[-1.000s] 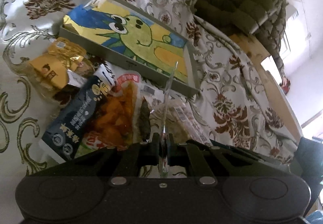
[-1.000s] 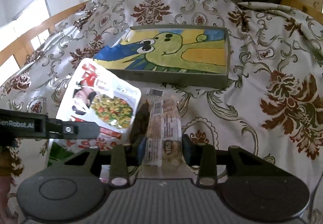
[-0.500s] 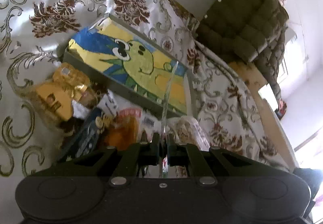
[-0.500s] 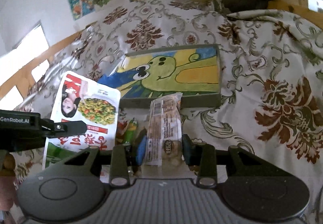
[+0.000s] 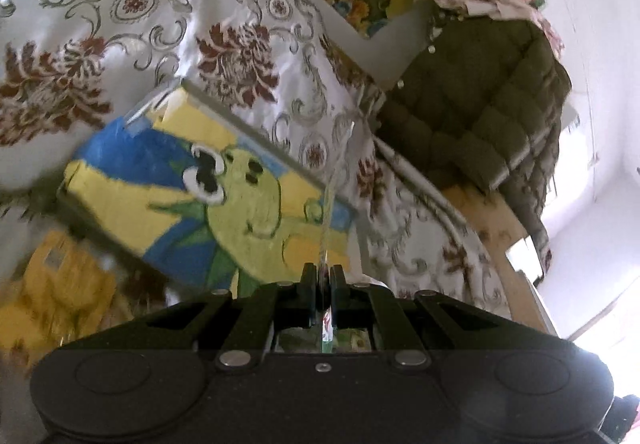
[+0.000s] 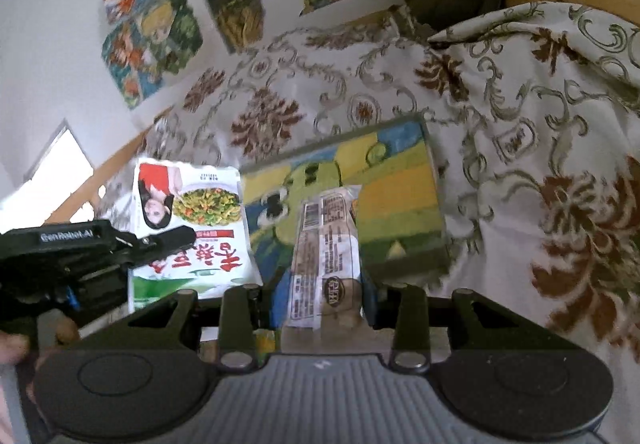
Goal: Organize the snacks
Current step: 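Carry both packets onto the frog-painting tray and open both tools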
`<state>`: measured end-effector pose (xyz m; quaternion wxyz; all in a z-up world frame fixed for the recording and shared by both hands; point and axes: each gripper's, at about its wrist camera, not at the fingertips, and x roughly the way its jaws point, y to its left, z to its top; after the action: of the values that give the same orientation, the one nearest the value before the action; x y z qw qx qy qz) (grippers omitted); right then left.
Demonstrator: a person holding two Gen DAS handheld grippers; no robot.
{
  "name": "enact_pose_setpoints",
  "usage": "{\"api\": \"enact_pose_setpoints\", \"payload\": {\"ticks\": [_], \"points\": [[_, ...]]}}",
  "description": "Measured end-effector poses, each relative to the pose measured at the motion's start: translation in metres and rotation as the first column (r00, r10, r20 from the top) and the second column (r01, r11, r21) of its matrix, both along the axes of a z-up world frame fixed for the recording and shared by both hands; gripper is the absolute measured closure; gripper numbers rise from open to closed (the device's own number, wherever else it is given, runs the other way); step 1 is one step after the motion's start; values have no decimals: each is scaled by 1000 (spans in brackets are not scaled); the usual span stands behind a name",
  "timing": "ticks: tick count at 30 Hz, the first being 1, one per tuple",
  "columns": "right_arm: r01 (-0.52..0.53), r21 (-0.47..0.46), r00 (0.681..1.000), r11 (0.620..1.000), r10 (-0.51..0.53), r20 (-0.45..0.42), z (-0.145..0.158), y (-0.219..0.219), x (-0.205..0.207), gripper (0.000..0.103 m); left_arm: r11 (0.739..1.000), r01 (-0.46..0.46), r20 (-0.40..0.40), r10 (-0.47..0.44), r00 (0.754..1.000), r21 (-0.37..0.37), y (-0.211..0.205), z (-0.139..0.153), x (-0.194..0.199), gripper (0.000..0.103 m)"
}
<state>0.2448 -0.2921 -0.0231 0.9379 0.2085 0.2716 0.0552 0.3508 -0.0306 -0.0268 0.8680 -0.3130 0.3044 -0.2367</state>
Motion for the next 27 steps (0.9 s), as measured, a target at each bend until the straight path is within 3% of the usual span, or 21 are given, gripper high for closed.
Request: {"api": "enact_pose_setpoints", "payload": {"ticks": [8, 15, 23, 27], "points": [[52, 12, 999, 999, -52, 11, -10, 0, 67, 62, 998, -32, 70, 28, 997, 58, -1, -14, 51, 97], [61, -19, 998, 998, -61, 3, -32, 8, 105, 62, 996, -87, 13, 86, 996, 23, 13, -45, 76, 97], [54, -54, 996, 997, -57, -62, -56, 22, 123, 62, 992, -124, -49, 125, 991, 33, 20, -67, 89, 96], [45, -82, 996, 996, -50, -69, -58, 29, 126, 62, 989, -127, -49, 131, 990, 80, 15, -68, 88, 94]]}}
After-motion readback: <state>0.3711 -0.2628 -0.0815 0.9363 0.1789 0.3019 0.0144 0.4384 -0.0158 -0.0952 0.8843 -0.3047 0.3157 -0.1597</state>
